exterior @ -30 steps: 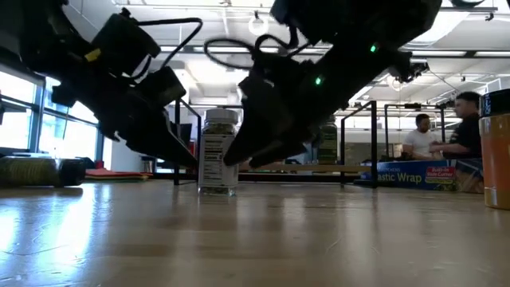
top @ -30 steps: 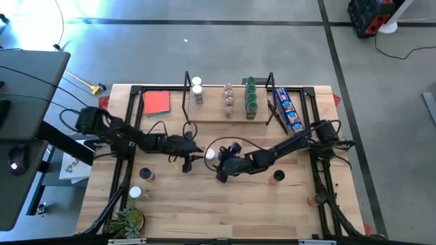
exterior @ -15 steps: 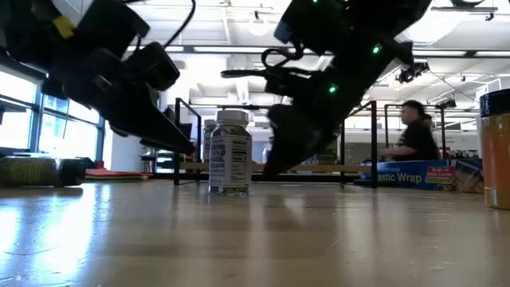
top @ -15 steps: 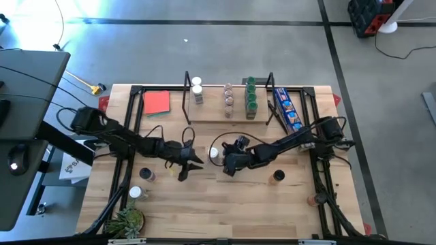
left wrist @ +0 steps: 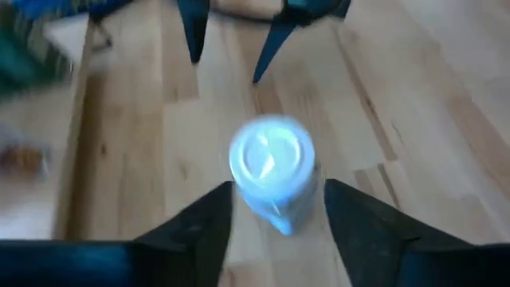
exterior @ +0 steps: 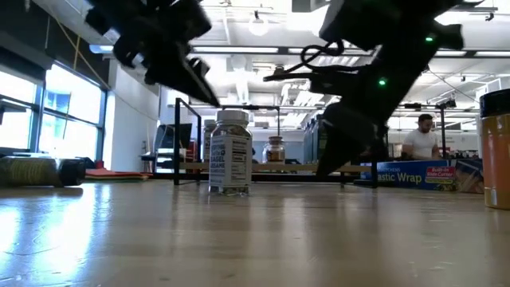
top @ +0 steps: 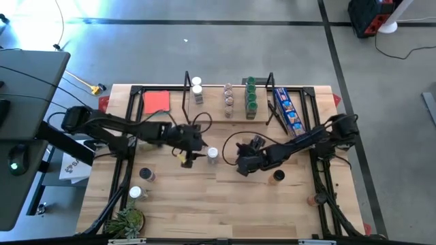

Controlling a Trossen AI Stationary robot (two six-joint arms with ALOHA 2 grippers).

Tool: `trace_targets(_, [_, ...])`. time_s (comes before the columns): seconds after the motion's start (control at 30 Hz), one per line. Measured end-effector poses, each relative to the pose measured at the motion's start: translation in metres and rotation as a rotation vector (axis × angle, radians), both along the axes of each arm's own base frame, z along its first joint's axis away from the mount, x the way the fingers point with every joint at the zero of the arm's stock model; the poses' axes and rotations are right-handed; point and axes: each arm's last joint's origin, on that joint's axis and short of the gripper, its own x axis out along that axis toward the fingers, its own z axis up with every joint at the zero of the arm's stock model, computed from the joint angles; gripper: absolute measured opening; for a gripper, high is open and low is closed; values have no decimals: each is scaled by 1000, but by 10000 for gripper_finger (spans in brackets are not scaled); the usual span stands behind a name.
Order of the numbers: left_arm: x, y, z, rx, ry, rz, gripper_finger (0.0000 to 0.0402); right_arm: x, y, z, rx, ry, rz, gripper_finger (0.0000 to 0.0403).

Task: Shelf spices
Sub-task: Put the white seasoning bottle on the shelf aligned with the other white seasoning bottle

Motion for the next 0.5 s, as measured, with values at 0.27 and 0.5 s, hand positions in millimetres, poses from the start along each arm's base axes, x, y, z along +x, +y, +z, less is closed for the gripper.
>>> trace_targets(0.27, [16, 17, -2, 25, 3, -202, 294, -7, 12, -6, 24, -65, -14, 304])
trace_targets(0.5, [33, 27, -28, -76, 18, -215, 312, -8, 19, -6, 35, -85, -3, 304])
